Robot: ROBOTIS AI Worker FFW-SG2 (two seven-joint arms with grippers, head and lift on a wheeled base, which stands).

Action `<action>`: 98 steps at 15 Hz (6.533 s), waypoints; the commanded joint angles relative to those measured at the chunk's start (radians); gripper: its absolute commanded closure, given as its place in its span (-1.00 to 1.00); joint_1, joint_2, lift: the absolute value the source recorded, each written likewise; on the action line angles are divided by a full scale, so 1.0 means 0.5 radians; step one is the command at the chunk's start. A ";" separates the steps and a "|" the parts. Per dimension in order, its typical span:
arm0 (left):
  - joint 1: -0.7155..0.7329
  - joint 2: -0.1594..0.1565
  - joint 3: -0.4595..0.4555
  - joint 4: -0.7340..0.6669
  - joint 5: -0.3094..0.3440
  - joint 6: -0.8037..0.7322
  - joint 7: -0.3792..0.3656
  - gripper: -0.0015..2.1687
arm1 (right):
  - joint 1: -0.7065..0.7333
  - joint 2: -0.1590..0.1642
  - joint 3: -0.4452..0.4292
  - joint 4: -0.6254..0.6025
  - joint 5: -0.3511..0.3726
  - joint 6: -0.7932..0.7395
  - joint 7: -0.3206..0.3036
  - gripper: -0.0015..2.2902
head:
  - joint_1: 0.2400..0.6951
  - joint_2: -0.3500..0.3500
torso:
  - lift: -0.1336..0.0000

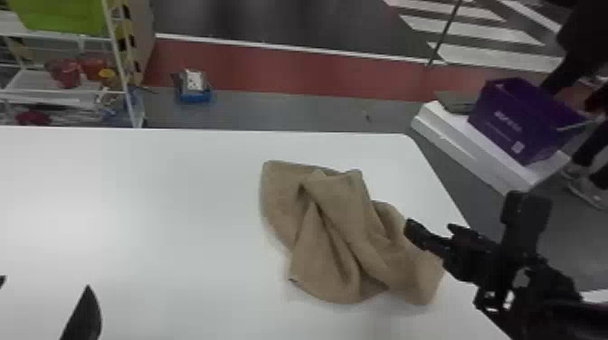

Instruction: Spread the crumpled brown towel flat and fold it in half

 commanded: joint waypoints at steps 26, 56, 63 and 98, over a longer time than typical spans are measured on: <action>-0.003 -0.005 0.011 0.039 -0.042 0.000 -0.003 -0.95 | -0.599 0.005 1.273 0.394 0.967 0.301 0.191 -0.83 | 1.00 0.31 | -1.00; 0.044 -0.005 0.011 0.045 -0.038 -0.086 -0.015 -0.95 | -0.645 0.005 1.570 0.612 1.209 0.455 0.136 0.09 | 1.00 0.50 | -1.00; 0.044 -0.005 0.011 0.051 -0.038 -0.092 -0.015 -0.95 | -0.295 0.005 1.555 0.164 0.460 -0.595 0.351 0.09 | 1.00 0.85 | -1.00; 0.062 -0.005 0.054 -0.017 -0.781 -0.030 -0.076 -0.93 | -0.344 -0.009 0.494 0.569 0.034 -0.257 0.480 -0.93 | 1.00 0.15 | -1.00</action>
